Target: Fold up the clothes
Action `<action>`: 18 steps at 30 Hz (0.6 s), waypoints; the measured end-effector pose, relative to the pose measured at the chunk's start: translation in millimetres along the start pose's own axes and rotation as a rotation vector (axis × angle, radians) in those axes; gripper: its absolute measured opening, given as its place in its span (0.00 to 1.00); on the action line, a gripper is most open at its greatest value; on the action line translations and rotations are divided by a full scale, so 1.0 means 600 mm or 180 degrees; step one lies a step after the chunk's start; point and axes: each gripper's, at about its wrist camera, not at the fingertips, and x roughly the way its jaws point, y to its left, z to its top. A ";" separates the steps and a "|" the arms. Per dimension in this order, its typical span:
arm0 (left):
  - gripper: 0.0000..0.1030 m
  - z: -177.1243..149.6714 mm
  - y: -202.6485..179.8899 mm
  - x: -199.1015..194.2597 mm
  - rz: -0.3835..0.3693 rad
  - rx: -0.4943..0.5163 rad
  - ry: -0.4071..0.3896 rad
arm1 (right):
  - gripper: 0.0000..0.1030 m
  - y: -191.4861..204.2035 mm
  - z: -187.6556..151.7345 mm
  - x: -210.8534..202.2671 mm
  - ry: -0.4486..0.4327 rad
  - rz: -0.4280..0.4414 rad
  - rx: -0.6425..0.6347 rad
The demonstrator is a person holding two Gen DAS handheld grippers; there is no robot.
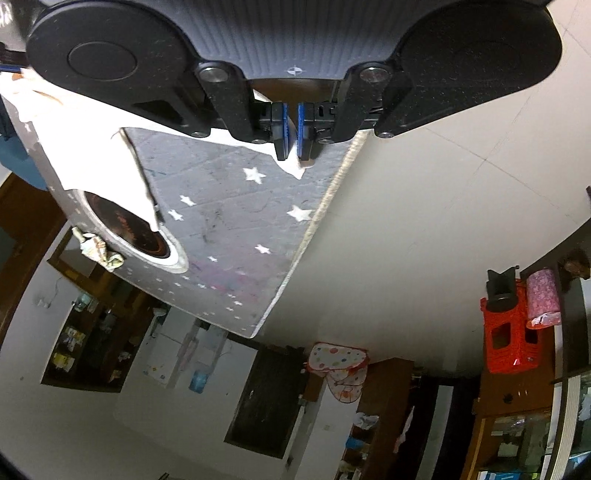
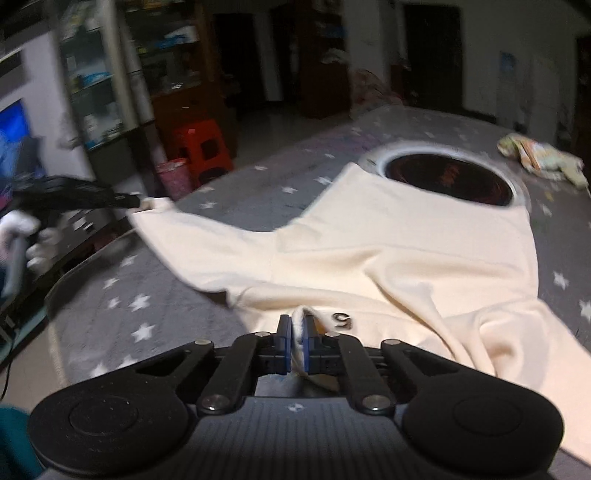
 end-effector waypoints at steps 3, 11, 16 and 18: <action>0.09 -0.004 0.004 0.015 0.0120 0.0008 0.0074 | 0.05 0.023 -0.015 -0.015 0.0101 0.0144 -0.0181; 0.12 0.011 -0.007 -0.002 0.0373 0.0130 -0.0019 | 0.11 0.022 -0.026 -0.071 0.0080 0.0120 -0.0153; 0.12 0.007 -0.085 -0.035 -0.0228 0.0449 -0.0078 | 0.21 -0.014 -0.022 -0.073 0.0061 -0.0515 -0.0118; 0.12 -0.007 -0.134 -0.042 -0.0563 0.0685 -0.0039 | 0.30 -0.017 -0.022 -0.063 0.0104 -0.0613 -0.0171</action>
